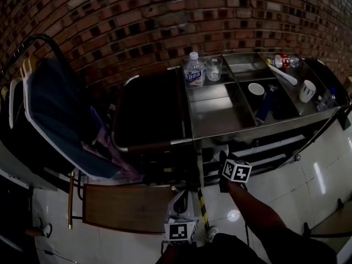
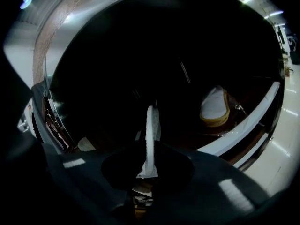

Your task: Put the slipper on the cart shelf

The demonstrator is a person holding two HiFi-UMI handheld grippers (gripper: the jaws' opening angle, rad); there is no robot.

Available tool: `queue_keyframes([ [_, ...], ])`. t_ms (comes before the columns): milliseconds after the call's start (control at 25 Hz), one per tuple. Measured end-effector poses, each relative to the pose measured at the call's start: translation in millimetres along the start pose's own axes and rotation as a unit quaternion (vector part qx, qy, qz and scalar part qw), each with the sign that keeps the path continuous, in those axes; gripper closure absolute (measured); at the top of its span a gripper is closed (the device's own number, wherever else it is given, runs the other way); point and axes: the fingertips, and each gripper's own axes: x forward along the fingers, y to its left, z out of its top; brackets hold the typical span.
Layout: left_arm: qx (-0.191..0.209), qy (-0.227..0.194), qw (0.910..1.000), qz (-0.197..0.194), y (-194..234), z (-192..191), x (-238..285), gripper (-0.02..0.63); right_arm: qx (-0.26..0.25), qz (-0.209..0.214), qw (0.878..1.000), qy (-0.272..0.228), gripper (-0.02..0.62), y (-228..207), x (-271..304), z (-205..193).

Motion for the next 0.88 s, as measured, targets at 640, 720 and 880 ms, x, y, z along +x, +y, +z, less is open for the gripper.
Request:
queue_keyframes([
  [640, -0.026, -0.010, 0.9996, -0.007, -7, -1, -1, 0.589, -0.119, -0.093, 0.988, 0.011, 0.424, -20, 9, 4],
  [720, -0.027, -0.015, 0.9995, -0.005, -5, 1, -1, 0.589, -0.150, -0.108, 0.983, 0.012, 0.388, -18, 6, 6],
  [880, -0.036, -0.008, 0.9993, -0.002, -4, -1, -6, 0.589, -0.219, -0.136, 0.966, 0.011, 0.347, -24, 0, 3],
])
